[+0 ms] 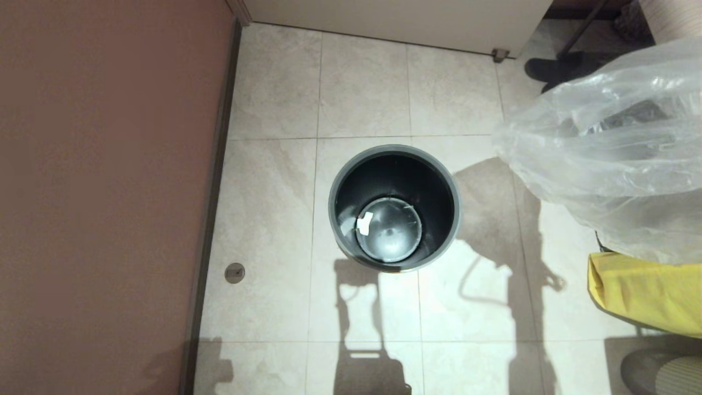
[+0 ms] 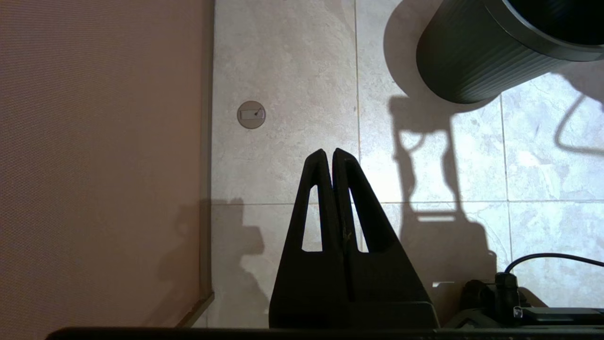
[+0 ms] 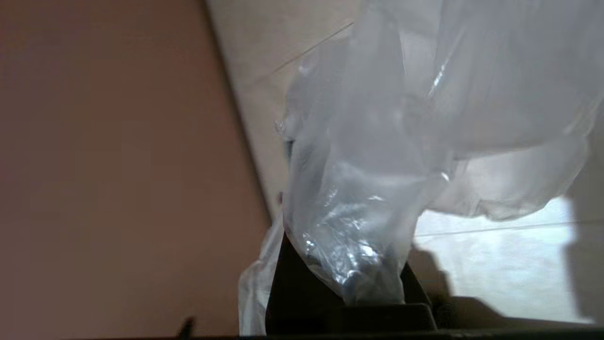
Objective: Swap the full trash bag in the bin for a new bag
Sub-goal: Put the new garbage bag on the trash can
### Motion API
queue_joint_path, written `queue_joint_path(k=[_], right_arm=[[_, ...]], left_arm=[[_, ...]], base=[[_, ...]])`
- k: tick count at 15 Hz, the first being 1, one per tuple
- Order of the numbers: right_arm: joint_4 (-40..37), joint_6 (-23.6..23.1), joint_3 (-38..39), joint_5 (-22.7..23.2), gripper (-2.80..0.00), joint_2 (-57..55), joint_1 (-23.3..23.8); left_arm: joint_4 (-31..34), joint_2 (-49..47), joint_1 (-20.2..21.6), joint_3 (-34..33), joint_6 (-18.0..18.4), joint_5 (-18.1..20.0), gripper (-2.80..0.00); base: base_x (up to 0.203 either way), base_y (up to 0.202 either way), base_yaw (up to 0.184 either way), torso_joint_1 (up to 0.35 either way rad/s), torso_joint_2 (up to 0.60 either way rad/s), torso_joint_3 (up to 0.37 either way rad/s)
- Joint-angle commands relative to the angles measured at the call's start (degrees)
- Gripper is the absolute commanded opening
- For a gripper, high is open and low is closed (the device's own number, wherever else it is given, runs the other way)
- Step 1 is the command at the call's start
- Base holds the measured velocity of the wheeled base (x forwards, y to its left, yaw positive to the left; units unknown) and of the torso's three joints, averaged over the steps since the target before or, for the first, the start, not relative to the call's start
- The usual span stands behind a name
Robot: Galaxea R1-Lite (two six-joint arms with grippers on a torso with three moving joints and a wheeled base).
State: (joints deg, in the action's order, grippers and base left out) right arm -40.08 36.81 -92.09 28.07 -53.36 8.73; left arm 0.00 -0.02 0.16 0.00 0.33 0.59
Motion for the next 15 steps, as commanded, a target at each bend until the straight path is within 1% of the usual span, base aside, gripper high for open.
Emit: queue_joint_path(k=[1,3,5,7,8,11,12,15], right_arm=[[-0.1,4.8,-1.9,4.9,-2.8,-1.2,-0.3],[0.1,8.0,-1.9,7.5,-2.8,-2.8,-0.4],[2.2,13.5,-1.8,12.0,-2.8,-4.6,-2.1],[4.5,17.6,-1.2,16.3,-2.8,-6.4,-7.1],[5.4,18.2,-0.8,17.8,-2.8,-8.5,-9.2],[9.7,18.1,-0.5,21.8,-2.8,-14.2,-13.5],[10.2,16.8,-0.5,22.8,-2.8,-16.5,-15.2],[10.7,10.2,-2.0,24.9,-2.8,-24.5,-20.9]], left_arm=[[0.0,-0.1,0.0,0.0,0.0,0.0,-2.8],[0.0,-0.1,0.0,0.0,0.0,0.0,-2.8],[0.0,-0.1,0.0,0.0,0.0,-0.1,-2.8],[0.0,-0.1,0.0,0.0,0.0,0.0,-2.8],[0.0,-0.1,0.0,0.0,0.0,0.0,-2.8],[0.0,0.0,0.0,0.0,0.0,0.0,-2.8],[-0.1,-0.1,0.0,0.0,0.2,0.0,-2.8],[-0.1,-0.1,0.0,0.0,0.1,0.0,-2.8]], base=[[0.0,0.0,0.0,0.0,0.0,0.0],[0.0,0.0,0.0,0.0,0.0,0.0],[0.0,0.0,0.0,0.0,0.0,0.0],[0.0,0.0,0.0,0.0,0.0,0.0],[0.0,0.0,0.0,0.0,0.0,0.0],[0.0,0.0,0.0,0.0,0.0,0.0],[0.0,0.0,0.0,0.0,0.0,0.0],[0.0,0.0,0.0,0.0,0.0,0.0]])
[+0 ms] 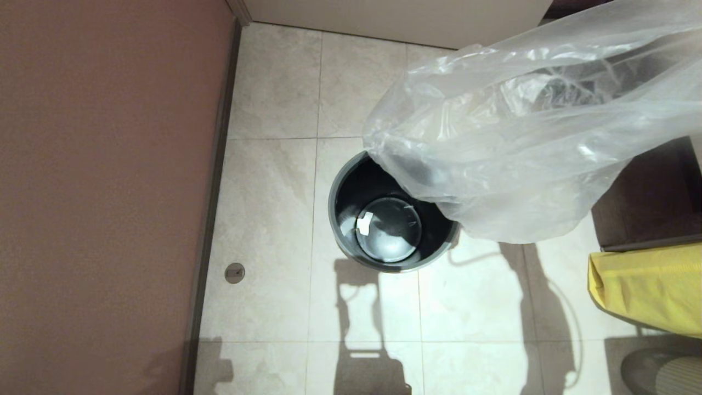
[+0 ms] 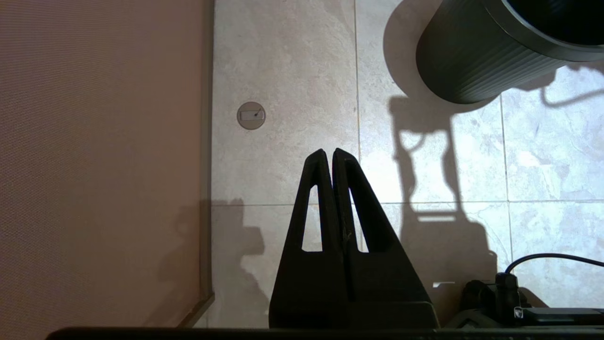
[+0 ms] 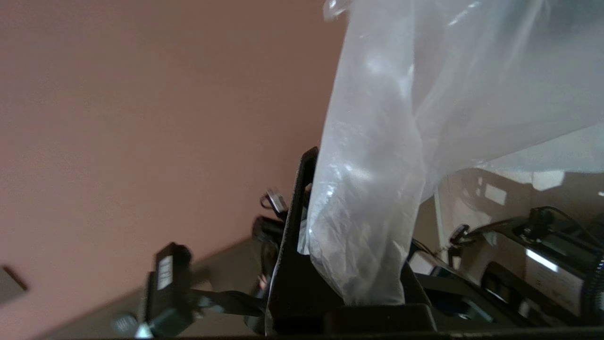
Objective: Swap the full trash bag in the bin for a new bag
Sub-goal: Put the new garbage bag on the trash can
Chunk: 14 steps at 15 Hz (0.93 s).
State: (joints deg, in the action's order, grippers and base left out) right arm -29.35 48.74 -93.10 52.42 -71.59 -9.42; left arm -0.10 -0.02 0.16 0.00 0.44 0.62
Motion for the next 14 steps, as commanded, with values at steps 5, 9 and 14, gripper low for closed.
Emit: queue_joint_path(k=[5,9,14], right_arm=[[0.7,-3.9,-19.9,0.7,-2.8,-19.6,-13.9],[1.5,-4.1,-20.4,0.6,-2.8,-18.4,-15.8],[1.1,-4.0,-20.4,0.7,-2.8,-14.3,-15.8]], left_arm=[[0.0,0.0,0.0,0.0,0.0,0.0,-2.8],[0.0,-0.1,0.0,0.0,0.0,0.0,-2.8],[0.0,0.0,0.0,0.0,0.0,0.0,-2.8]], base=[[0.0,0.0,0.0,0.0,0.0,0.0],[0.0,0.0,0.0,0.0,0.0,0.0],[0.0,0.0,0.0,0.0,0.0,0.0]])
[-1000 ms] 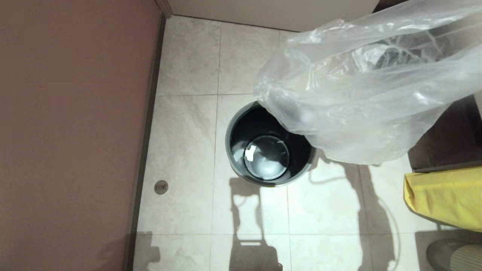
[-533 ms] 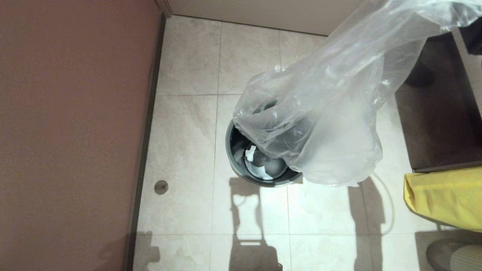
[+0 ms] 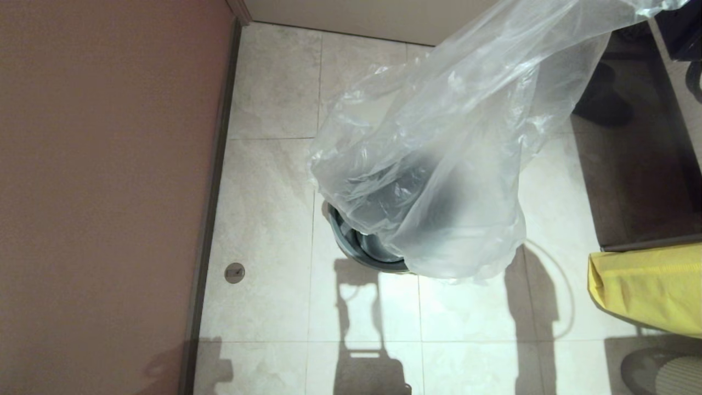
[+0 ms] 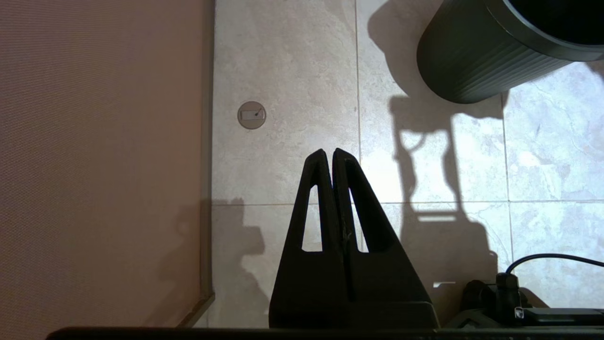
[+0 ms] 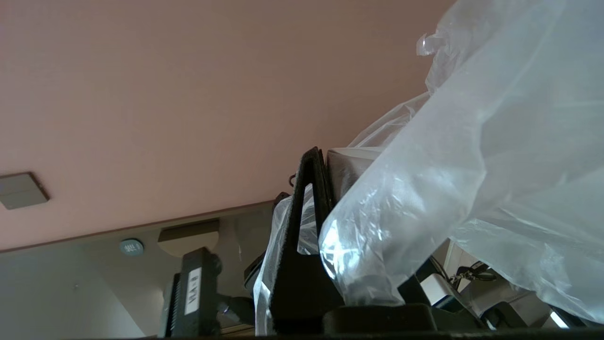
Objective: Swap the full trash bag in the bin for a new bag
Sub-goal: Put the new garbage bag on the trash can
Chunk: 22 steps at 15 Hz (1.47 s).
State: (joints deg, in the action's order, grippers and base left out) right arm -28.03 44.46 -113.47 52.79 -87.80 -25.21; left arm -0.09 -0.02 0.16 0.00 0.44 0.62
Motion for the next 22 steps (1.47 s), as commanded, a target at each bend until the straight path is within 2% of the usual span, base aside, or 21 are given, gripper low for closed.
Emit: queue_joint_path(k=[1,4,10,11,13,14,18,22], right_arm=[[-0.4,0.3,0.1,0.3,-2.8,2.2,0.0],[-1.1,-2.1,2.3,0.2,-2.8,1.2,0.1],[-0.9,-20.0,9.7,-0.7,-2.8,-7.6,0.2],[-0.5,-24.9,11.9,-0.9,-2.8,-9.4,0.3],[-0.1,-37.9,14.9,-2.3,-2.8,-13.3,0.3],[0.1,-40.7,15.8,-3.6,-2.8,-14.1,0.0],[2.5,-42.1,15.9,-4.1,-2.8,-11.3,-0.4],[2.5,-43.2,18.6,-4.2,-2.8,-9.7,-0.4]], left_arm=[[0.0,-0.1,0.0,0.0,0.0,0.0,-2.8],[0.0,0.0,0.0,0.0,0.1,0.0,-2.8],[0.0,-0.1,0.0,0.0,0.0,0.0,-2.8],[0.0,-0.1,0.0,0.0,0.0,0.0,-2.8],[-0.4,0.0,0.0,1.0,0.3,-0.1,-2.8],[0.0,-0.2,0.0,3.4,0.3,0.2,-2.8],[0.7,-8.8,-0.3,14.0,0.1,4.2,-2.8],[0.8,-24.9,-0.3,26.4,0.0,7.2,-2.8]], base=[[0.0,0.0,0.0,0.0,0.0,0.0],[0.0,0.0,0.0,0.0,0.0,0.0],[0.0,0.0,0.0,0.0,0.0,0.0],[0.0,0.0,0.0,0.0,0.0,0.0],[0.0,0.0,0.0,0.0,0.0,0.0],[0.0,0.0,0.0,0.0,0.0,0.0],[0.0,0.0,0.0,0.0,0.0,0.0],[0.0,0.0,0.0,0.0,0.0,0.0]])
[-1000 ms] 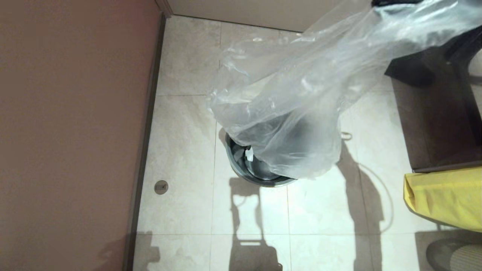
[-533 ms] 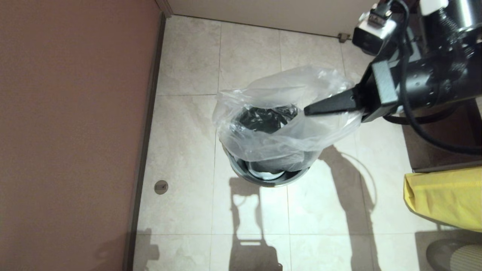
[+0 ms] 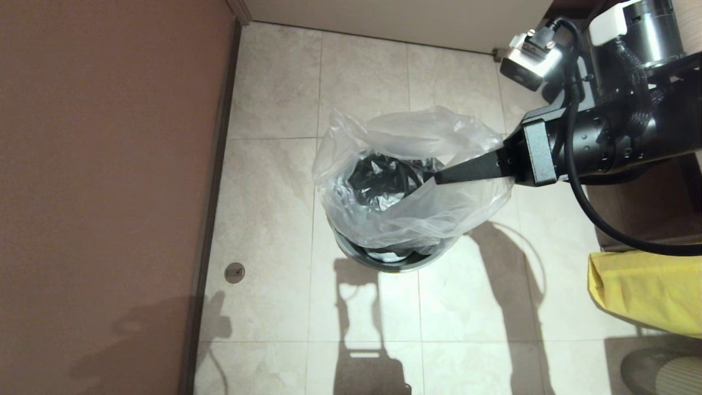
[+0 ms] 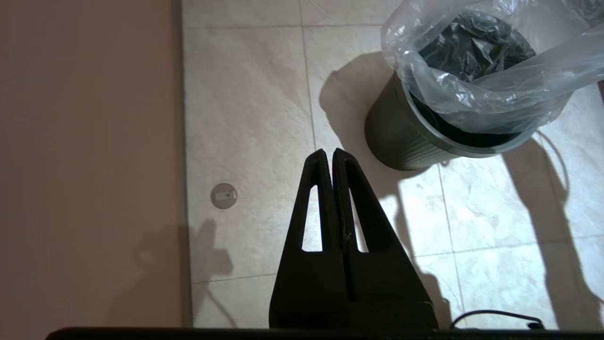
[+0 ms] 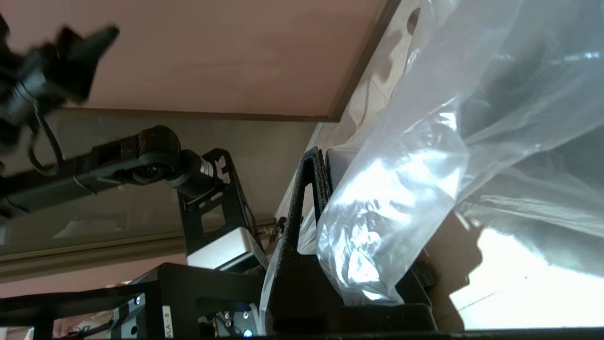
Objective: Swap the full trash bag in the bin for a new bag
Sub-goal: Put the new garbage bag on the trash can
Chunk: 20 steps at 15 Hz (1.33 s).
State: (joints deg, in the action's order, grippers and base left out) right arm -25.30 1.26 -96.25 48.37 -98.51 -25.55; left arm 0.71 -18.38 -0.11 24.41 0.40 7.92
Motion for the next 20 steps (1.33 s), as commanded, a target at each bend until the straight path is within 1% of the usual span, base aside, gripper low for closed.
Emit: queue_joint_path(k=[1,3,4,5,7,9,10,12,14,15,17,20], right_arm=[[-0.2,0.0,1.7,-0.1,-2.8,1.3,0.1],[-0.1,0.3,1.7,-3.0,-2.8,1.8,0.1],[0.0,0.4,1.6,-3.9,-2.8,1.9,0.1],[0.0,0.4,1.7,-5.6,-2.8,1.9,0.0],[0.0,0.4,1.7,-5.7,-2.8,1.6,0.0],[0.0,0.4,1.9,-5.7,-2.8,1.5,0.0],[0.0,0.4,1.9,-5.7,-2.8,1.6,0.0],[0.0,0.4,1.9,-5.7,-2.8,1.6,0.0],[0.0,0.4,1.8,-5.7,-2.8,1.5,0.0],[0.0,0.4,1.8,-5.7,-2.8,1.5,-0.1],[0.0,0.4,1.8,-5.7,-2.8,1.3,-0.5],[0.1,0.5,1.7,-5.7,-2.8,0.7,-1.2]], left_arm=[[0.0,-11.8,0.0,4.2,-0.1,1.4,-2.8],[0.3,-22.7,-1.0,8.8,-0.6,5.9,-2.8],[0.4,-27.6,-2.3,10.9,-1.6,7.4,-2.8],[0.4,-33.5,-5.2,13.5,-3.8,8.2,-2.8],[0.3,-45.3,-11.5,19.3,-8.6,8.6,-2.8],[0.3,-57.8,-16.6,27.0,-12.8,8.7,-2.8],[0.4,-63.5,-18.4,31.9,-14.5,8.7,-2.8],[1.1,-74.4,-21.5,44.3,-17.1,8.4,-2.8],[3.4,-81.8,-24.0,54.4,-19.5,7.1,-2.8],[4.5,-84.8,-25.0,58.3,-20.4,6.4,0.0],[5.6,-87.9,-27.7,62.9,-21.0,5.3,0.0],[5.9,-89.6,-30.5,67.2,-20.8,4.2,0.0]], base=[[0.0,0.0,0.0,0.0,0.0,0.0],[0.0,0.0,0.0,0.0,0.0,0.0],[0.0,0.0,0.0,0.0,0.0,0.0],[0.0,0.0,0.0,0.0,0.0,0.0],[0.0,0.0,0.0,0.0,0.0,0.0],[0.0,0.0,0.0,0.0,0.0,0.0],[0.0,0.0,0.0,0.0,0.0,0.0],[0.0,0.0,0.0,0.0,0.0,0.0],[0.0,0.0,0.0,0.0,0.0,0.0],[0.0,0.0,0.0,0.0,0.0,0.0],[0.0,0.0,0.0,0.0,0.0,0.0],[0.0,0.0,0.0,0.0,0.0,0.0]])
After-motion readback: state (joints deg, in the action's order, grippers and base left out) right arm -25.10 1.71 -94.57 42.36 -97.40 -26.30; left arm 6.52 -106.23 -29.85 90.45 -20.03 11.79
